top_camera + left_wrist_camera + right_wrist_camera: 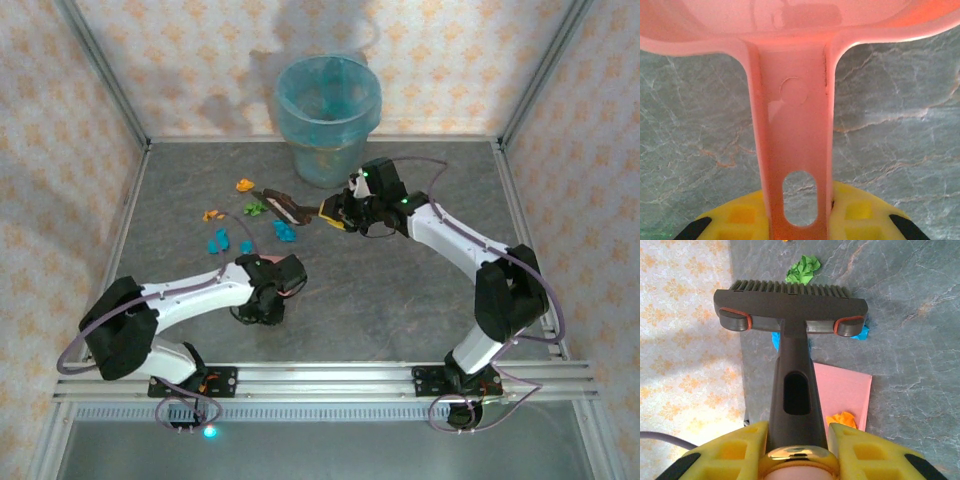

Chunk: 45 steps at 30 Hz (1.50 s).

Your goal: Sweep away the paper scraps from the table

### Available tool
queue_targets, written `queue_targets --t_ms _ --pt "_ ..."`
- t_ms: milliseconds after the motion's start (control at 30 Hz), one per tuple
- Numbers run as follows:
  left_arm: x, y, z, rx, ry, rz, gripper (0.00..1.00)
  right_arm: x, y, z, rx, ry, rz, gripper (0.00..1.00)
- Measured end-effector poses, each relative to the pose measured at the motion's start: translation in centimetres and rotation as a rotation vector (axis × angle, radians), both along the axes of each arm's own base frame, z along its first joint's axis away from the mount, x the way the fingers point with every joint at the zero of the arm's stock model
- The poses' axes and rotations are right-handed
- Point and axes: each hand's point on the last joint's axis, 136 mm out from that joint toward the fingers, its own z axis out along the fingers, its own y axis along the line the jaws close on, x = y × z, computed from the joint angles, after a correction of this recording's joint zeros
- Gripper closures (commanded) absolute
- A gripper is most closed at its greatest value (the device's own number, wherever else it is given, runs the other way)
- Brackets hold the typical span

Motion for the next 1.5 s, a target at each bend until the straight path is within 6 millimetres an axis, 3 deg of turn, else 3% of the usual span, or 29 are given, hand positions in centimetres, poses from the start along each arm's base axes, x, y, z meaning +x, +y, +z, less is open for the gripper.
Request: queue_targets --t_ms 200,467,800,967,1200,1500 --pt "1.1 0.2 -0.3 0.012 0.017 0.011 1.00 -0.8 -0.3 -1.7 -0.009 0.033 0.008 1.00" --pt "2.3 0.2 -0.8 0.014 0.030 0.021 1.00 -2.3 -0.7 -2.2 0.005 0.059 0.018 1.00" --pt "2.7 0.3 -0.8 -0.001 0.030 0.020 1.00 -6.7 -1.7 -1.1 0.050 0.075 0.033 1.00" --pt "2.9 0.0 -0.9 -0.014 0.025 0.015 1.00 -8.0 -2.3 0.7 0.074 0.041 0.034 1.00" --pt "3.1 -0.8 -0.6 -0.081 -0.009 0.010 1.00 -7.5 -4.1 3.8 0.086 -0.072 -0.041 1.00" --pt "3.3 -1.4 -1.3 -0.077 -0.072 -0.045 1.00 -6.0 -7.1 4.9 0.006 -0.283 -0.136 1.00"
